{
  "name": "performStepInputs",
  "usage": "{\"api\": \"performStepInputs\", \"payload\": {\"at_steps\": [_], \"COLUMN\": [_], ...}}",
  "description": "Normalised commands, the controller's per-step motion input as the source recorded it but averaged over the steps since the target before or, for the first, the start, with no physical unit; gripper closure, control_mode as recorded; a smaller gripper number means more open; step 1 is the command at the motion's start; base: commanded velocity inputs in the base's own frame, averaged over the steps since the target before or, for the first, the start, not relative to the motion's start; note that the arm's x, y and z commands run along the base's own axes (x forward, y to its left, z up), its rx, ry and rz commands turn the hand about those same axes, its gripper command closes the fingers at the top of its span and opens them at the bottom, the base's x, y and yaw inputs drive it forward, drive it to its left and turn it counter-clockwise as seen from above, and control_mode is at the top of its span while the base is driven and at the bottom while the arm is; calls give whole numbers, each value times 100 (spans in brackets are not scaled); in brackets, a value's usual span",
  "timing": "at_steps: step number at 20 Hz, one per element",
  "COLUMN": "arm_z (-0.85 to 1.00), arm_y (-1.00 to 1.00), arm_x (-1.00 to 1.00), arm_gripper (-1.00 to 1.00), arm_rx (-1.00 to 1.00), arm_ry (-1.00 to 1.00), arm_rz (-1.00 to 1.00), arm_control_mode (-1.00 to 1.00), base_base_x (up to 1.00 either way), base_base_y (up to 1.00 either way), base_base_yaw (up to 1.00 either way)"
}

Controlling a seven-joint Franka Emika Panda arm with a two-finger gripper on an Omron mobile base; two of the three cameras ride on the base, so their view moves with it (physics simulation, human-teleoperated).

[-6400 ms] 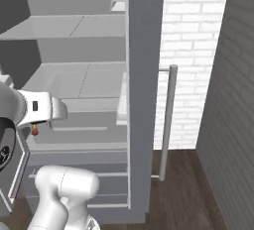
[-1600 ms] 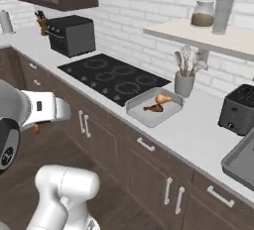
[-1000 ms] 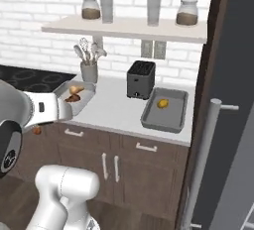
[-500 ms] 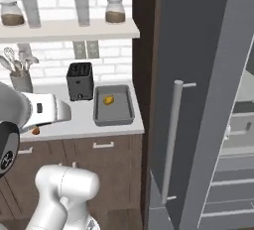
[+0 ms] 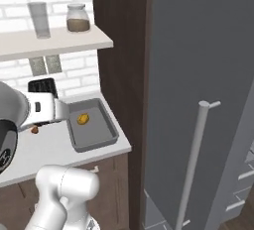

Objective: Place one squash and one chicken drumstick in each tupperware on the nearby counter, to pack two identical lunches.

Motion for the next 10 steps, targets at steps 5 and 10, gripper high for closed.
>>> {"api": "performStepInputs", "payload": {"at_steps": [5, 10], "arm_z": [-21, -39], "arm_y": [38, 11], "arm_x": [3, 4], "arm_gripper": [100, 100], "arm_rx": [-7, -4], "arm_ry": [2, 12], "arm_rz": [-26, -24], "arm_control_mode": [-100, -100], "base_base_x": [2, 0], "base_base_y": [11, 0], "base_base_yaw": [-7, 0]}}
